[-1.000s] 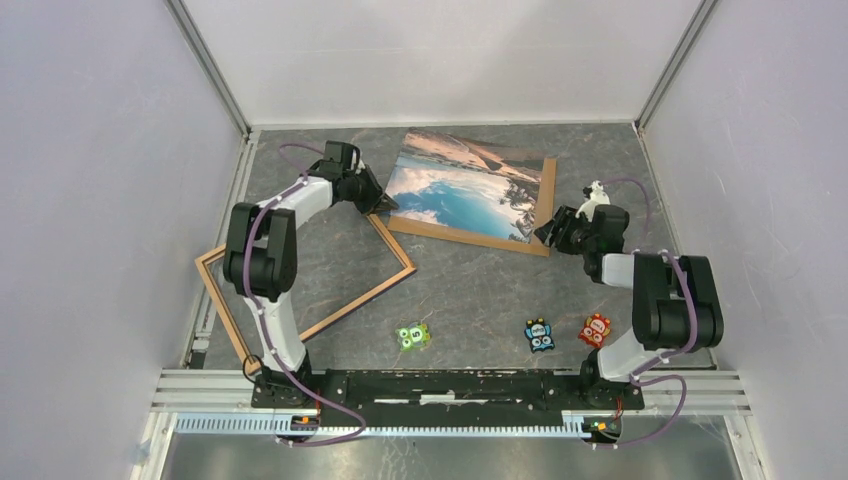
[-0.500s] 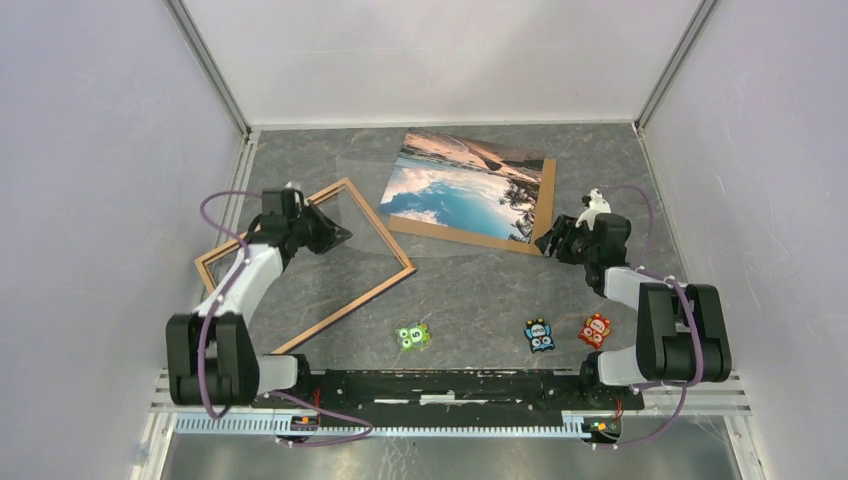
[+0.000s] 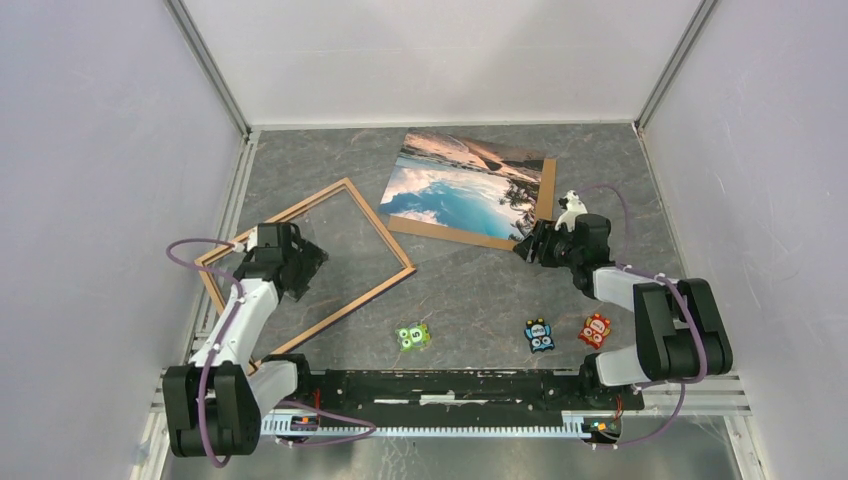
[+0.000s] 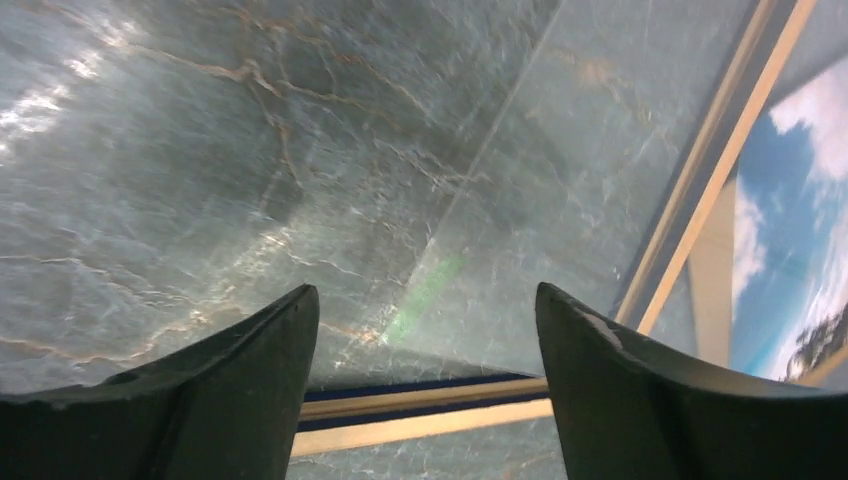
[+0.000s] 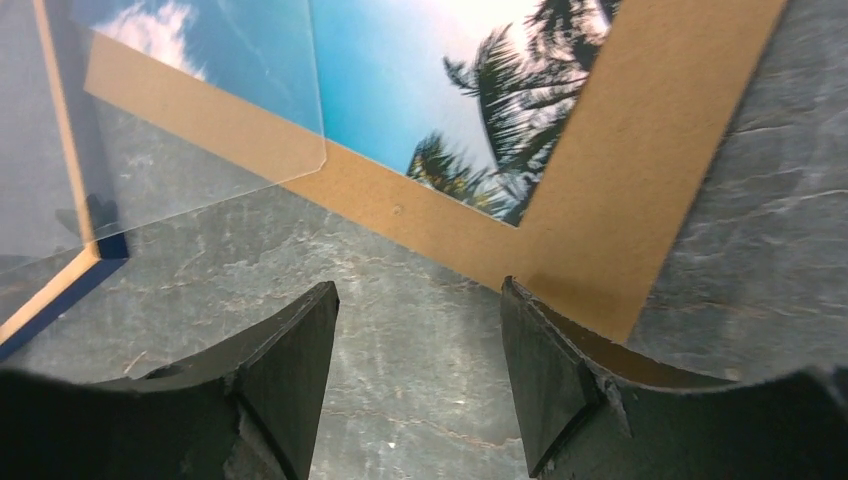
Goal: Put the photo into the frame
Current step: Move the photo frame item to the center of the board, then adjust the photo frame item on the photo frame.
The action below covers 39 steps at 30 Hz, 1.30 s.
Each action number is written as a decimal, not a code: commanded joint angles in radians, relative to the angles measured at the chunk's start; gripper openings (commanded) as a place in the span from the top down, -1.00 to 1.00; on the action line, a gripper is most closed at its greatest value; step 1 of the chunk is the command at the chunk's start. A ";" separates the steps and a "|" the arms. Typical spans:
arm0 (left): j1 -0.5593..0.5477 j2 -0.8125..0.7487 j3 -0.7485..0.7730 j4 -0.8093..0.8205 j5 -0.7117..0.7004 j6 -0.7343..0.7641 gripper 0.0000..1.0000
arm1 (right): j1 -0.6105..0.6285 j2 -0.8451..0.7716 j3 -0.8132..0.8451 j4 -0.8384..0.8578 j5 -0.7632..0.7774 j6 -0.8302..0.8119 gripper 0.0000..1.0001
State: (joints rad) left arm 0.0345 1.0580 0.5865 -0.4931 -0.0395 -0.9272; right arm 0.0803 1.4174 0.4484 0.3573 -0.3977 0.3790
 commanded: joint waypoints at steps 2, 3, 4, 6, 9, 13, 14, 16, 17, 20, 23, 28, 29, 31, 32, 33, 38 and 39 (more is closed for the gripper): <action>0.005 -0.102 0.086 -0.054 -0.157 0.006 -0.95 | 0.035 0.032 -0.023 0.172 -0.103 0.156 -0.35; 0.004 -0.120 0.099 -0.042 -0.143 0.028 -0.99 | 0.038 0.045 -0.030 0.204 -0.119 0.183 -0.35; 0.004 -0.132 0.115 -0.021 -0.110 0.058 -1.00 | 0.039 0.057 -0.032 0.237 -0.131 0.210 -0.35; -0.006 -0.139 0.144 0.054 0.022 0.138 -1.00 | 0.043 0.086 -0.031 0.296 -0.152 0.254 -0.39; -0.079 -0.119 0.203 0.175 0.252 0.207 -1.00 | 0.048 0.145 -0.034 0.411 -0.186 0.351 -0.42; -0.316 -0.017 0.391 0.189 0.198 0.324 -1.00 | 0.072 0.206 -0.044 0.519 -0.186 0.455 -0.43; -0.366 0.014 0.448 0.182 0.176 0.350 -1.00 | 0.084 0.214 -0.048 0.533 -0.169 0.492 -0.43; -0.444 0.090 0.534 0.195 0.171 0.377 -1.00 | 0.107 0.217 -0.088 0.589 -0.104 0.598 -0.46; -0.471 0.121 0.569 0.208 0.186 0.380 -1.00 | 0.127 0.214 -0.122 0.651 -0.072 0.662 -0.46; -0.515 0.220 0.694 0.208 0.258 0.382 -1.00 | 0.181 0.207 -0.181 0.743 0.059 0.775 -0.46; -0.538 0.281 0.803 0.162 0.312 0.406 -1.00 | 0.261 0.217 -0.187 0.737 0.171 0.832 -0.45; -0.559 0.256 0.773 0.128 0.283 0.514 -1.00 | 0.371 0.306 -0.193 0.883 0.308 0.970 -0.45; -0.562 0.238 0.745 0.139 0.265 0.534 -1.00 | 0.385 0.329 -0.181 0.903 0.314 0.987 -0.45; -0.563 0.210 0.698 0.156 0.235 0.557 -1.00 | 0.414 0.380 -0.145 0.921 0.324 1.025 -0.44; -0.564 0.196 0.689 0.154 0.229 0.555 -1.00 | 0.431 0.398 -0.136 0.938 0.340 1.039 -0.43; -0.566 0.186 0.689 0.158 0.232 0.552 -1.00 | 0.447 0.416 -0.129 0.957 0.366 1.051 -0.42; -0.567 0.136 0.639 0.218 0.249 0.519 -1.00 | 0.528 0.460 -0.062 0.928 0.494 1.081 -0.42; -0.567 0.137 0.638 0.220 0.256 0.515 -1.00 | 0.545 0.476 -0.049 0.929 0.515 1.104 -0.42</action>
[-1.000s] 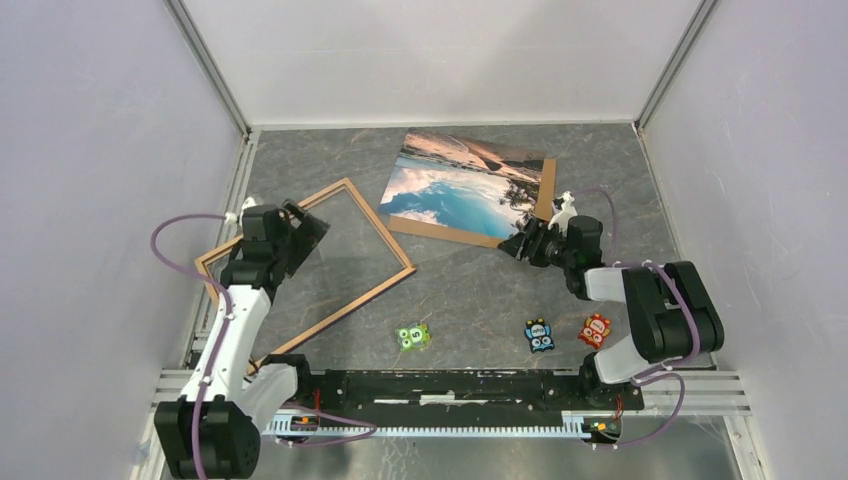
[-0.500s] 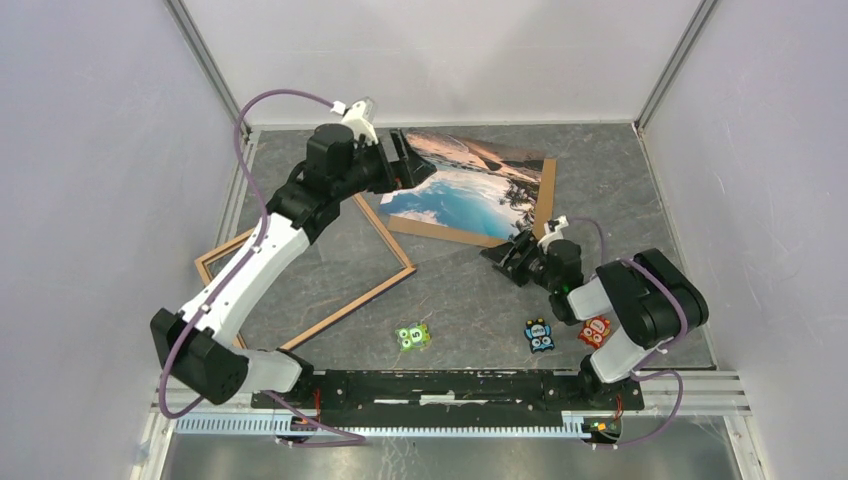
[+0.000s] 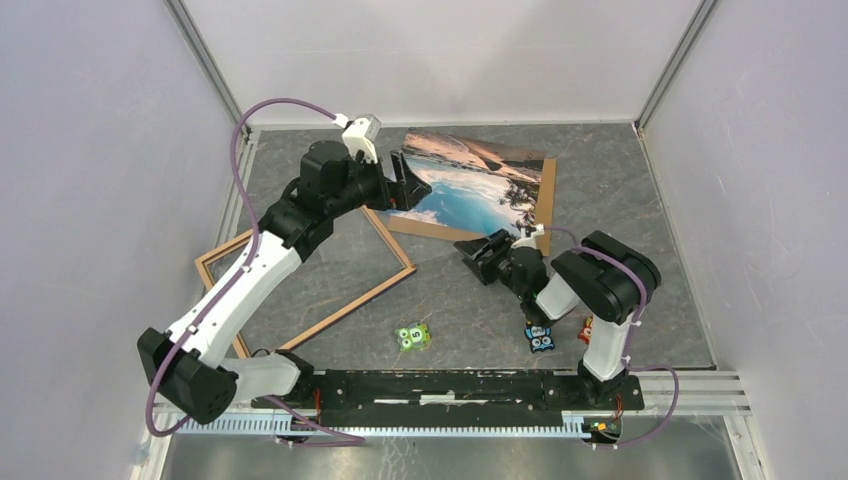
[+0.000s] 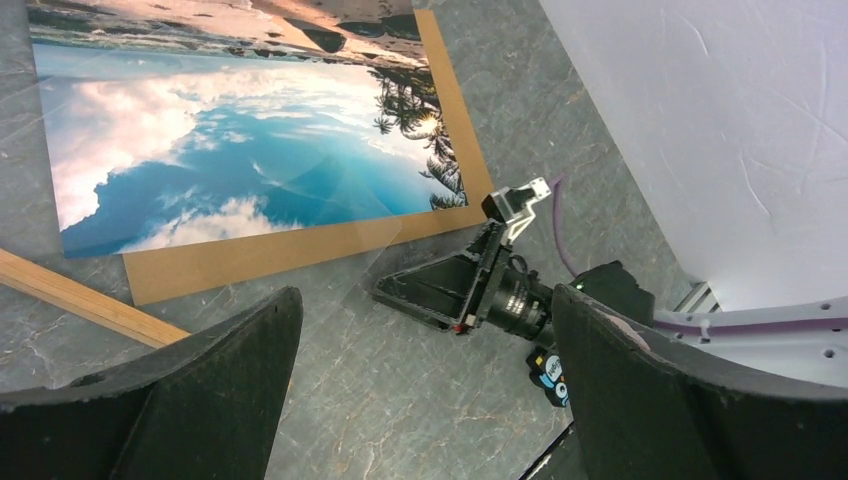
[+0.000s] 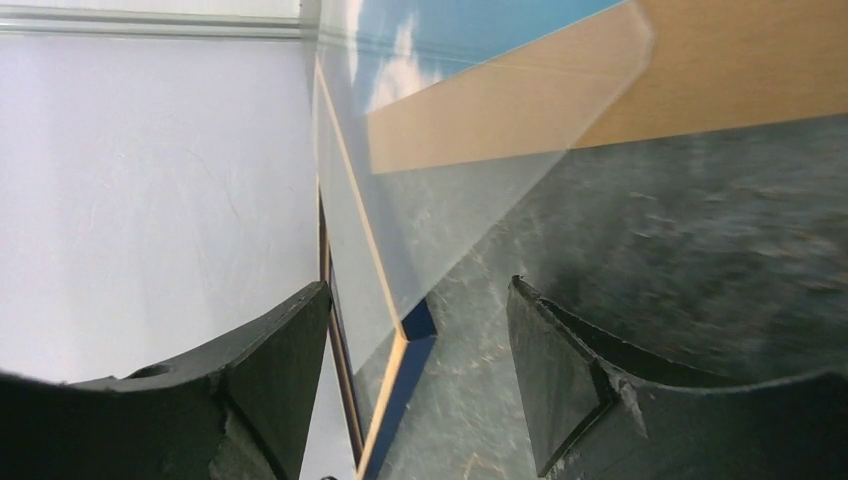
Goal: Put the photo into the frame
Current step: Adjust the photo frame item on the photo frame.
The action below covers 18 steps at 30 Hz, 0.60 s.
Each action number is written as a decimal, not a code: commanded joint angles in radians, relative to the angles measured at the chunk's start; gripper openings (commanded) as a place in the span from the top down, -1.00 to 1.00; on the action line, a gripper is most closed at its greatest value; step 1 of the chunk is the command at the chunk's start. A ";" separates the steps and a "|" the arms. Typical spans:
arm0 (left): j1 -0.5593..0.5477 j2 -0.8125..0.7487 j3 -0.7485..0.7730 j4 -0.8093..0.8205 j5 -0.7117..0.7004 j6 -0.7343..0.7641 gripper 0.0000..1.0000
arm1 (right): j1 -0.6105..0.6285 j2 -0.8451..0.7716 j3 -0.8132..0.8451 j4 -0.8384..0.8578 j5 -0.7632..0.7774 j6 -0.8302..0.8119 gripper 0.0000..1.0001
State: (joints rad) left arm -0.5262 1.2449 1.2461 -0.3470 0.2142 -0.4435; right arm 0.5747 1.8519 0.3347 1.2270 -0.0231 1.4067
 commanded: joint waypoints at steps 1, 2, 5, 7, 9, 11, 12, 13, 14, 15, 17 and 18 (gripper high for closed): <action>-0.006 -0.048 -0.016 0.070 0.010 0.027 -1.00 | 0.067 0.055 0.073 0.070 0.168 0.097 -0.39; -0.006 -0.048 -0.014 0.068 0.018 0.022 -1.00 | 0.080 0.070 0.076 0.082 0.195 0.120 -0.37; -0.006 -0.065 -0.026 0.085 0.031 0.008 -1.00 | 0.114 0.087 0.078 0.078 0.268 0.160 -0.34; -0.006 -0.071 -0.031 0.090 0.031 0.006 -1.00 | 0.128 0.085 0.077 0.061 0.293 0.185 -0.31; -0.007 -0.073 -0.030 0.090 0.040 -0.001 -1.00 | 0.137 0.078 0.077 0.043 0.317 0.187 -0.31; -0.006 -0.074 -0.028 0.093 0.060 -0.014 -1.00 | 0.140 0.078 0.089 0.030 0.331 0.180 -0.31; -0.006 -0.074 -0.031 0.100 0.068 -0.021 -1.00 | 0.141 0.086 0.095 0.032 0.335 0.178 -0.30; -0.006 -0.076 -0.036 0.107 0.071 -0.024 -1.00 | 0.141 0.095 0.102 0.031 0.334 0.182 -0.27; -0.006 -0.076 -0.039 0.110 0.069 -0.024 -1.00 | 0.143 0.104 0.110 0.029 0.334 0.190 -0.24; -0.006 -0.074 -0.040 0.110 0.064 -0.024 -1.00 | 0.145 0.112 0.114 0.020 0.337 0.208 -0.22; -0.006 -0.073 -0.043 0.110 0.060 -0.024 -1.00 | 0.159 0.116 0.115 0.003 0.359 0.249 -0.17; -0.006 -0.073 -0.043 0.109 0.062 -0.031 -1.00 | 0.162 0.114 0.119 0.001 0.373 0.250 -0.15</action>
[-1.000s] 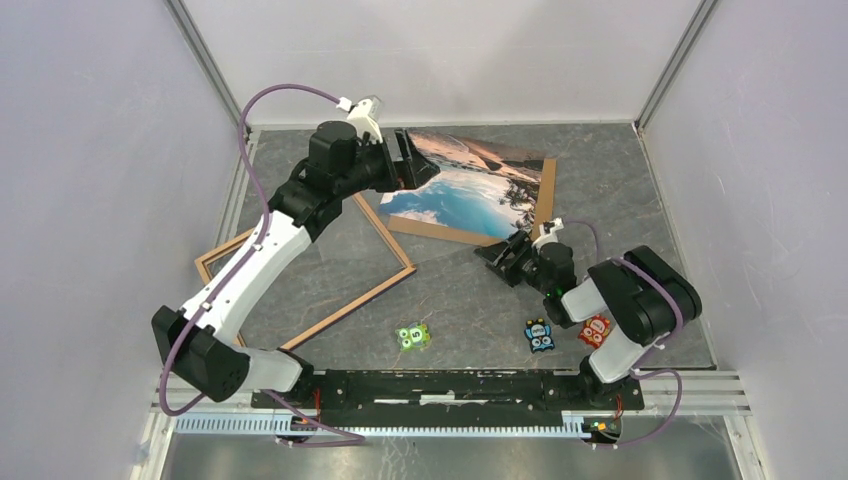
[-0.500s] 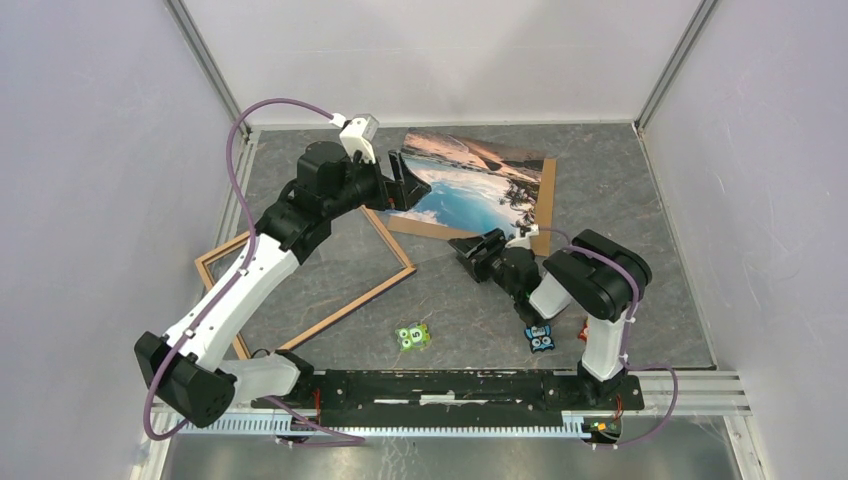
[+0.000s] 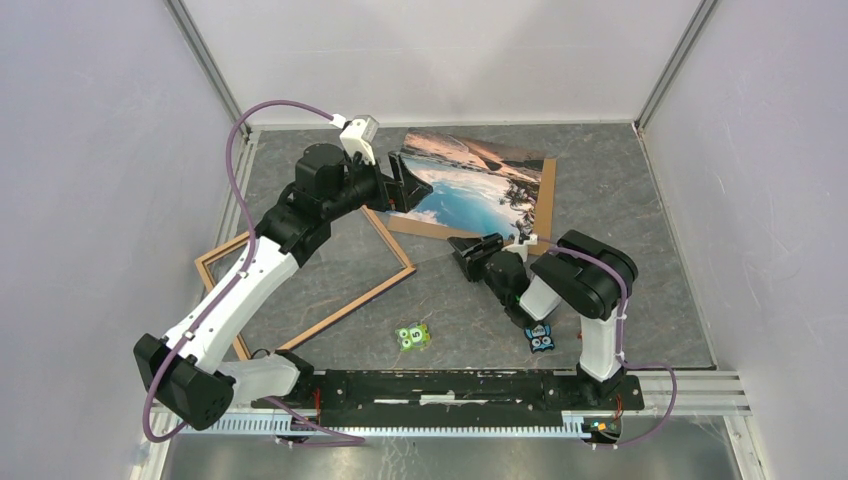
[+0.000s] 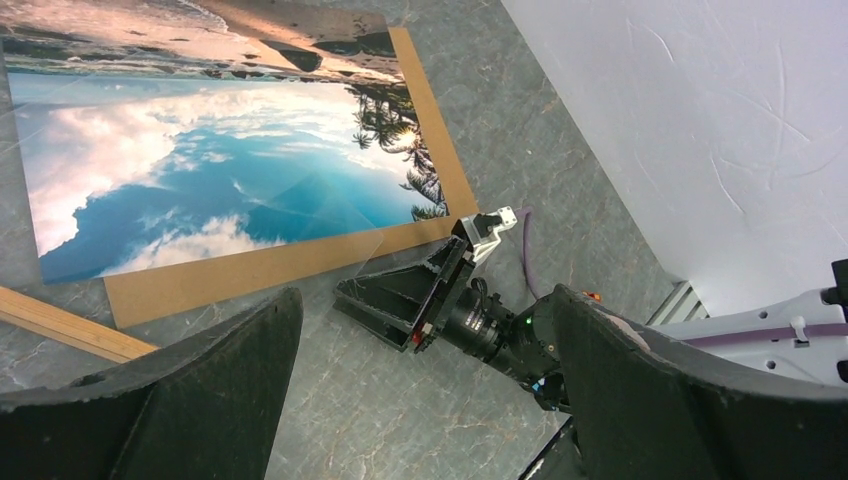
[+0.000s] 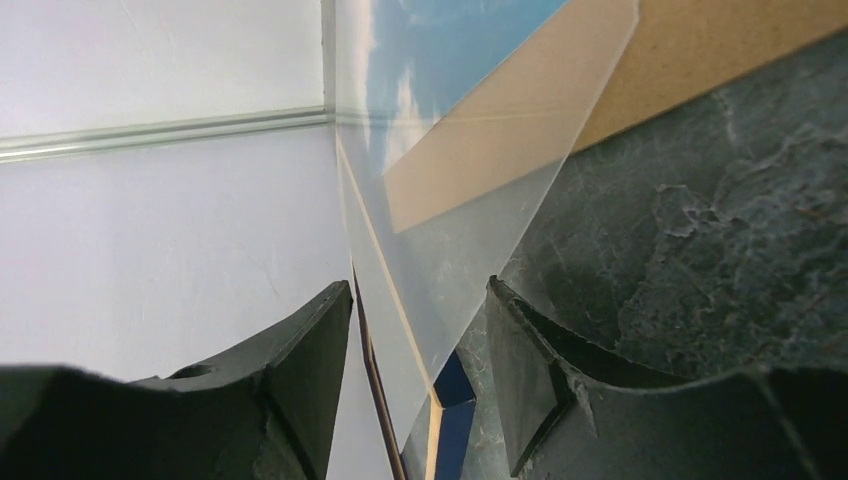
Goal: Put the photo into the frame
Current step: Adjust the photo frame item on the photo frame.
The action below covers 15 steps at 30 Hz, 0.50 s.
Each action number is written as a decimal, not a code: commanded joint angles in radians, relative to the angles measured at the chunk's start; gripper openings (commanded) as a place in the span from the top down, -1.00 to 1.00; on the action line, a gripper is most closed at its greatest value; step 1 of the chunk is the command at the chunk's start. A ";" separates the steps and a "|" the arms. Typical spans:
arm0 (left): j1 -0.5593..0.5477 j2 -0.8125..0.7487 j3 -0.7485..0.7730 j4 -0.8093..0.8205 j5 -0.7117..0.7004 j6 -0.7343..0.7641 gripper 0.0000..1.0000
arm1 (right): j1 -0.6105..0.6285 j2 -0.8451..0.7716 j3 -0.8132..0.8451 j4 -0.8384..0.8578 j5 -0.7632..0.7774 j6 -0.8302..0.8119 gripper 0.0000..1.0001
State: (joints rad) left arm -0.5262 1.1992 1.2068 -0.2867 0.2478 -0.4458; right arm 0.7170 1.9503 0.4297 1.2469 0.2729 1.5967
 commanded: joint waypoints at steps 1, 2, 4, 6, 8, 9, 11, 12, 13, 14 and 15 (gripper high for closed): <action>-0.006 -0.025 -0.005 0.053 0.037 -0.035 -1.00 | 0.022 0.013 0.031 -0.034 0.083 0.061 -0.13; -0.007 -0.027 -0.008 0.061 0.050 -0.039 -1.00 | 0.022 0.013 0.043 -0.049 0.087 0.059 -0.12; -0.006 -0.029 -0.016 0.072 0.053 -0.045 -1.00 | 0.022 0.017 0.056 -0.065 0.087 0.065 -0.06; -0.006 -0.027 -0.018 0.072 0.046 -0.040 -1.00 | 0.027 0.008 0.057 -0.086 0.082 0.069 -0.05; -0.005 -0.027 -0.018 0.071 0.043 -0.040 -1.00 | 0.037 -0.014 0.052 -0.135 0.086 0.060 -0.10; -0.006 -0.027 -0.017 0.071 0.049 -0.042 -1.00 | 0.041 -0.022 0.044 -0.141 0.092 0.049 -0.13; -0.006 -0.027 -0.014 0.072 0.062 -0.049 -0.99 | 0.052 -0.032 0.026 -0.135 0.105 0.034 -0.17; -0.006 -0.027 -0.016 0.074 0.064 -0.051 -0.99 | 0.055 -0.033 0.019 -0.133 0.107 0.033 -0.18; -0.007 -0.026 -0.016 0.074 0.063 -0.052 -0.99 | 0.057 -0.032 0.012 -0.128 0.105 0.031 -0.20; -0.006 -0.023 -0.017 0.074 0.062 -0.053 -0.99 | 0.058 -0.029 0.009 -0.129 0.104 0.032 -0.21; -0.006 -0.019 -0.017 0.075 0.063 -0.055 -0.99 | 0.058 -0.021 0.012 -0.132 0.103 0.034 -0.22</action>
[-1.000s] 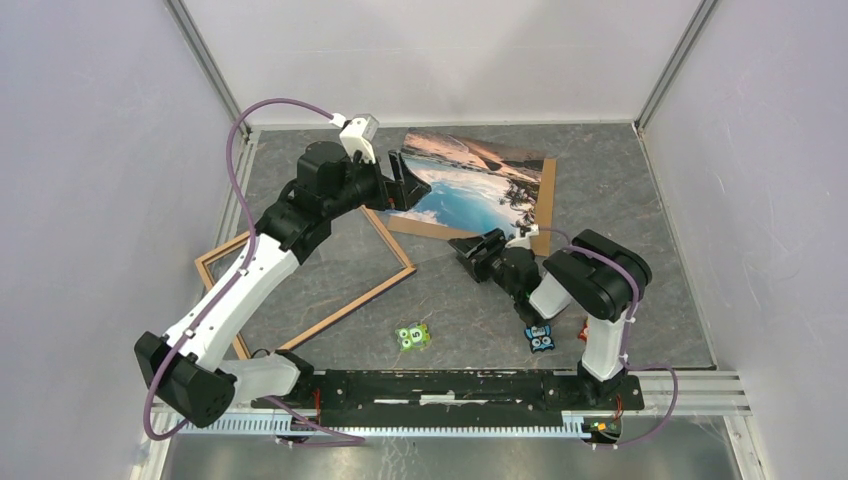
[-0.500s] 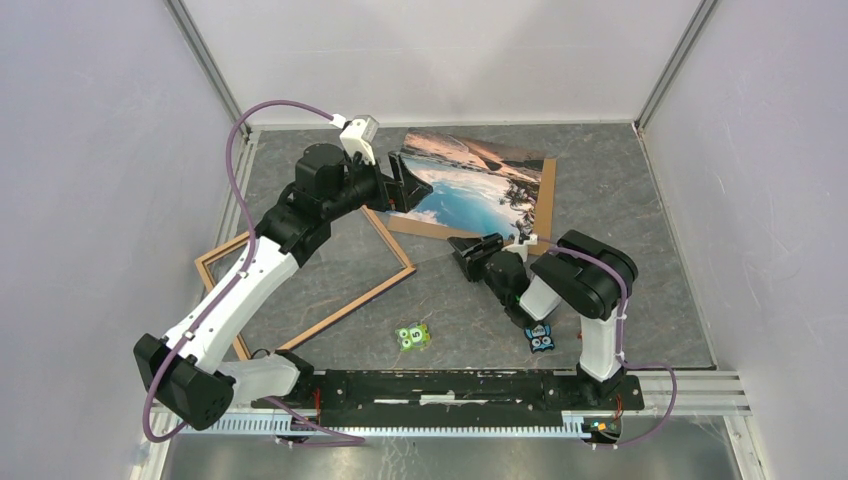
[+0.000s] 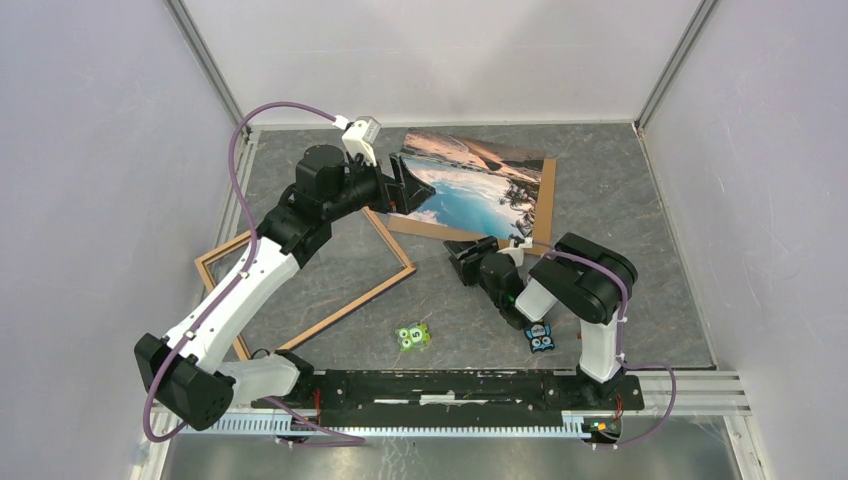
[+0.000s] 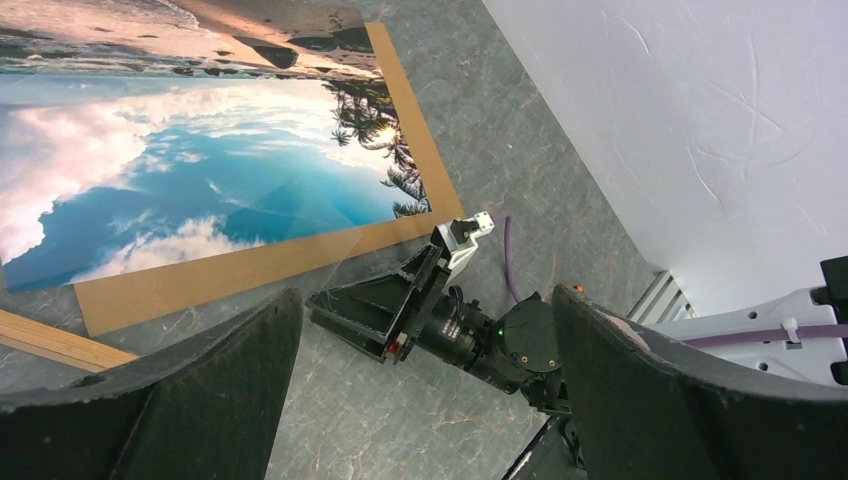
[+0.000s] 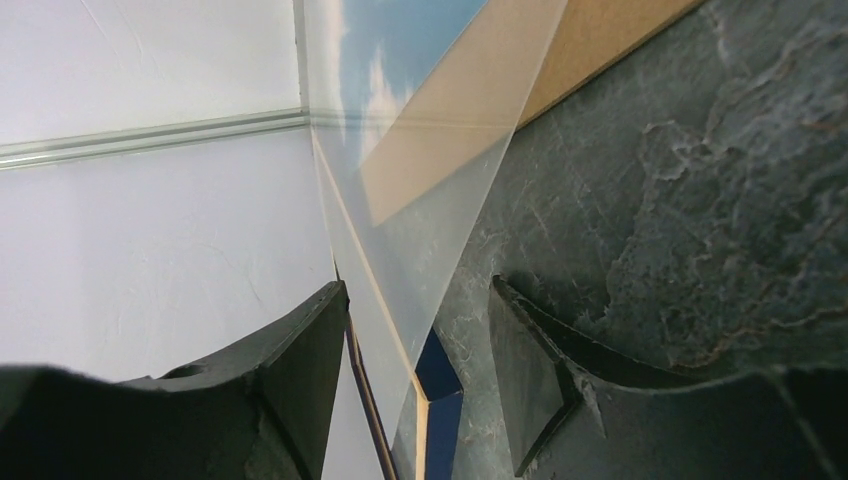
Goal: Put the photo into the frame
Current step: Adjust the photo frame item on the photo frame.
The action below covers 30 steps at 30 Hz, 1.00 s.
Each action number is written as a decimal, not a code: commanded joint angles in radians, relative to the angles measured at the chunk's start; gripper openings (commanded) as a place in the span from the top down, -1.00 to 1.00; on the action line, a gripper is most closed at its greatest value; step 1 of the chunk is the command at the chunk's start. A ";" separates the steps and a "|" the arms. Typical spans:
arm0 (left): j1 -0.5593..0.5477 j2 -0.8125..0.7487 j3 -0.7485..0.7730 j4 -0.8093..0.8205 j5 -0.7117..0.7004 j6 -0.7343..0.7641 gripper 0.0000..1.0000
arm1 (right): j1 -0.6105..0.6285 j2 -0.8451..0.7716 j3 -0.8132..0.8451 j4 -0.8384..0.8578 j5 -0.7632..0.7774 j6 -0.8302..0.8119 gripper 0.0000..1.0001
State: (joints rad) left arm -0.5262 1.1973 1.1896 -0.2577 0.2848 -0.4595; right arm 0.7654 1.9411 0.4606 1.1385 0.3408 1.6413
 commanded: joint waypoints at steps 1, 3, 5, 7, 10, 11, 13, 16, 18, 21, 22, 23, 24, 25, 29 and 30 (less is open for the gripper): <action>-0.007 -0.015 0.001 0.045 0.029 -0.042 -0.99 | 0.009 -0.002 -0.012 -0.020 0.031 -0.009 -0.21; -0.006 -0.011 -0.001 0.048 0.034 -0.046 -0.99 | 0.009 0.025 0.001 0.005 0.032 -0.003 -0.17; -0.005 -0.013 -0.002 0.048 0.029 -0.045 -0.99 | 0.007 0.049 0.028 0.008 0.036 -0.002 -0.13; -0.005 -0.013 -0.002 0.048 0.026 -0.043 -0.99 | 0.007 0.072 0.054 0.027 0.039 -0.003 -0.08; -0.005 -0.012 -0.001 0.048 0.034 -0.046 -0.99 | 0.007 0.108 0.086 0.055 0.030 0.008 0.02; -0.005 -0.013 -0.001 0.048 0.037 -0.047 -0.99 | 0.006 0.114 0.092 0.057 0.029 0.012 0.05; -0.003 -0.013 0.001 0.048 0.042 -0.048 -0.99 | 0.006 0.116 0.098 0.057 0.034 0.013 0.13; -0.004 -0.009 0.001 0.049 0.041 -0.050 -0.99 | 0.006 0.109 0.091 0.061 0.042 0.009 0.30; -0.004 -0.007 -0.001 0.048 0.043 -0.051 -0.99 | 0.002 0.106 0.082 0.080 0.040 0.003 0.43; -0.003 -0.006 -0.001 0.051 0.045 -0.052 -0.99 | -0.004 0.105 0.059 0.158 0.034 -0.023 0.67; -0.003 -0.007 -0.001 0.051 0.047 -0.053 -0.99 | -0.007 0.106 0.050 0.191 0.029 -0.029 0.76; -0.003 -0.010 -0.002 0.054 0.048 -0.053 -0.99 | -0.010 0.108 0.043 0.223 0.022 -0.031 0.83; -0.004 -0.012 -0.005 0.057 0.046 -0.053 -0.99 | -0.014 0.107 0.032 0.247 0.012 -0.032 0.93; -0.003 -0.012 -0.007 0.056 0.042 -0.051 -0.99 | -0.015 0.103 0.023 0.272 0.002 -0.039 1.00; -0.003 -0.006 -0.008 0.057 0.040 -0.051 -0.99 | -0.015 0.046 -0.034 0.276 -0.006 -0.091 1.00; -0.003 -0.006 -0.007 0.055 0.040 -0.051 -0.99 | -0.015 0.031 -0.046 0.277 -0.008 -0.105 1.00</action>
State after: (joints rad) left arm -0.5262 1.1976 1.1870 -0.2504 0.2996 -0.4637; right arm 0.7555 2.0365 0.4656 1.3350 0.3367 1.5997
